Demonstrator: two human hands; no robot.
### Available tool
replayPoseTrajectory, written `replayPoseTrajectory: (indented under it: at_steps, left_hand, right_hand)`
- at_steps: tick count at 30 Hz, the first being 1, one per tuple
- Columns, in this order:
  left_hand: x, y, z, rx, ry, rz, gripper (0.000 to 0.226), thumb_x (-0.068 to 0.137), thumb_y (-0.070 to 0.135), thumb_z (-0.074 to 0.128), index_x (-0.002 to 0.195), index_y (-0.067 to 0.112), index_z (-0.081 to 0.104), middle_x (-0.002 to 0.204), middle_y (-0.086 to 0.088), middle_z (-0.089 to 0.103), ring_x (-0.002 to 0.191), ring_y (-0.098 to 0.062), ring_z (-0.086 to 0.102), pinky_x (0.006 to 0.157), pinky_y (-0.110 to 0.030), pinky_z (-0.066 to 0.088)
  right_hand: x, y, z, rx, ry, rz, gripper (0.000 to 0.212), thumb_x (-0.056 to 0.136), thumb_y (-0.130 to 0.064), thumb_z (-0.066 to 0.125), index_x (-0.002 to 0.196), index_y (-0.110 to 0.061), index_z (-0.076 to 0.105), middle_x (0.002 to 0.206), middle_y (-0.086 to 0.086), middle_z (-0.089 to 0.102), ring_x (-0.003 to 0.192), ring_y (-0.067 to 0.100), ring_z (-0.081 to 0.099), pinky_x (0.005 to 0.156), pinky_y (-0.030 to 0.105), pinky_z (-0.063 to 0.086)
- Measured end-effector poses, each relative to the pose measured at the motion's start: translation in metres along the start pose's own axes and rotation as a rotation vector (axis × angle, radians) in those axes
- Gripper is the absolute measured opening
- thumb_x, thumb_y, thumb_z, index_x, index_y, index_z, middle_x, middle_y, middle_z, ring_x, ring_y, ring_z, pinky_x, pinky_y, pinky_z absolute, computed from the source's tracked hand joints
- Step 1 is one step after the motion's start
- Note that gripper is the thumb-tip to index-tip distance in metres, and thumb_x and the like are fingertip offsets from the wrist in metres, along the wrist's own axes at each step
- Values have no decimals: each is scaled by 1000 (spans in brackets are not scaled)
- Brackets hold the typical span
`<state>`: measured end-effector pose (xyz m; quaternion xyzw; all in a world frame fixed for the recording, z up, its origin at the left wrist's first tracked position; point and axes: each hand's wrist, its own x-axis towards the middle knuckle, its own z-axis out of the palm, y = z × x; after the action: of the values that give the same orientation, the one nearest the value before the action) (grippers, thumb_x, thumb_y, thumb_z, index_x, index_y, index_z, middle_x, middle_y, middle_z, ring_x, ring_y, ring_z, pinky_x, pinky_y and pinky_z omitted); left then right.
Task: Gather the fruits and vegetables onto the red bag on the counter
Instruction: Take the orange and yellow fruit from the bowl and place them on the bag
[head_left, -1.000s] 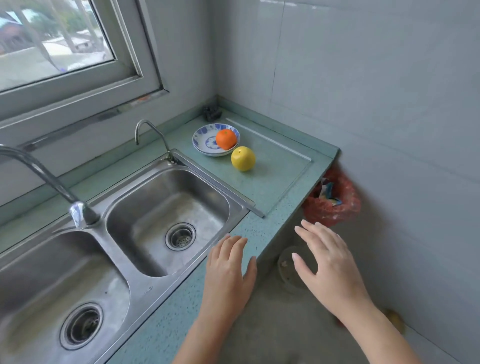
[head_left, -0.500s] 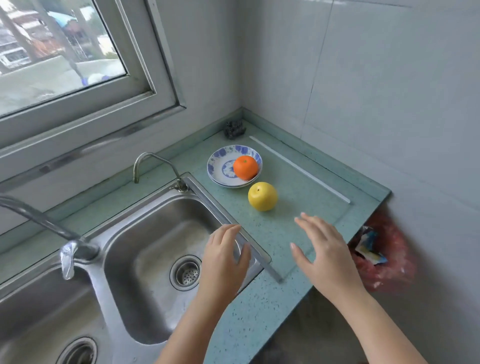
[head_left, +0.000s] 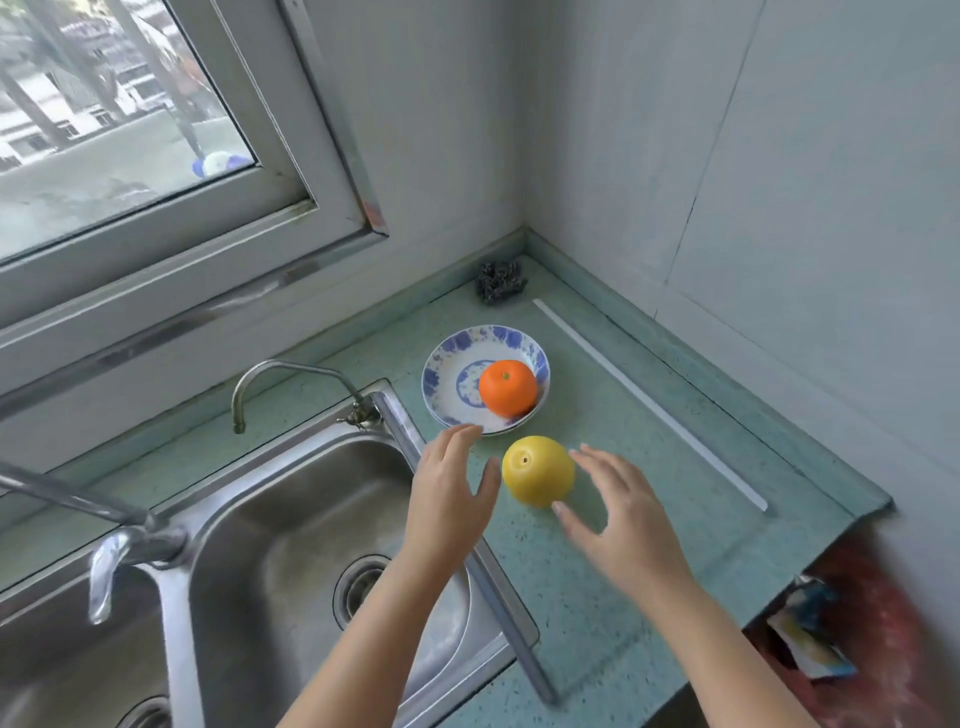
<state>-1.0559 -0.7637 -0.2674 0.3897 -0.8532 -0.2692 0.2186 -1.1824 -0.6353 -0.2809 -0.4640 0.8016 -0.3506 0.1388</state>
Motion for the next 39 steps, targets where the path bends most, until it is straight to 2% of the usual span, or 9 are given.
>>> replayPoseTrajectory:
  at_steps: [9,14,16,19,22,24,31,35,39]
  left_hand:
    - [49,-16,23,33,9,10,37,84,14,63,118,2,54,118,-12,58,112,-27,52,92,-28,36]
    - [75,-23,33,18,-28,-24,45,85,21,62,125,5,49,126,-9,54,118,-22,46,94,-24,30]
    - [85,-26,38,22,-43,-29,47,85,25,62,126,6,48,127,-9,52,119,-22,45,95,-23,29]
    - [97,-32,46,20,-83,-39,51,84,28,63,128,7,47,130,-9,50,121,-23,44,96,-25,30]
    - [104,-38,50,6,-114,-64,57,83,32,64,131,10,43,134,-7,46,124,-21,39,99,-28,29]
    - [108,-41,52,4,-133,-81,61,82,35,65,133,12,41,137,-5,43,126,-21,37,100,-30,30]
    - [115,-41,57,-68,-197,-150,68,77,34,71,134,17,39,138,-3,40,126,-19,36,96,-25,27]
    - [117,-40,61,-104,-227,-200,73,74,33,74,135,21,36,137,-1,39,123,-18,38,93,-24,29]
    - [117,-38,64,-113,-227,-222,76,72,32,76,135,23,34,136,-1,38,120,-17,40,86,-19,28]
  right_hand:
    - [41,15,23,125,-96,56,74,68,-59,46,127,-15,49,131,2,49,121,16,42,97,16,25]
    - [55,26,33,173,-159,35,64,74,-38,68,131,-18,44,136,-1,42,125,14,38,98,19,26]
    - [58,29,36,200,-173,50,63,76,-31,71,131,-20,42,134,-5,41,124,12,38,97,18,26]
    - [63,32,38,264,-191,105,63,76,-32,71,131,-24,41,127,-12,40,115,6,40,90,13,27]
    - [65,34,42,317,-250,153,63,74,-35,72,129,-30,41,122,-15,39,108,2,41,79,0,28]
    - [64,35,46,363,-289,172,63,72,-38,73,125,-35,40,123,-15,39,107,3,43,78,-4,28]
    - [65,40,47,448,-330,234,63,70,-31,77,122,-39,41,124,-13,41,106,0,46,79,0,35]
    - [68,39,46,468,-356,235,63,68,-39,76,118,-45,39,120,-24,37,105,-10,42,77,0,36]
    - [68,39,47,484,-361,257,63,65,-43,74,118,-44,41,121,-19,40,106,-4,46,80,7,38]
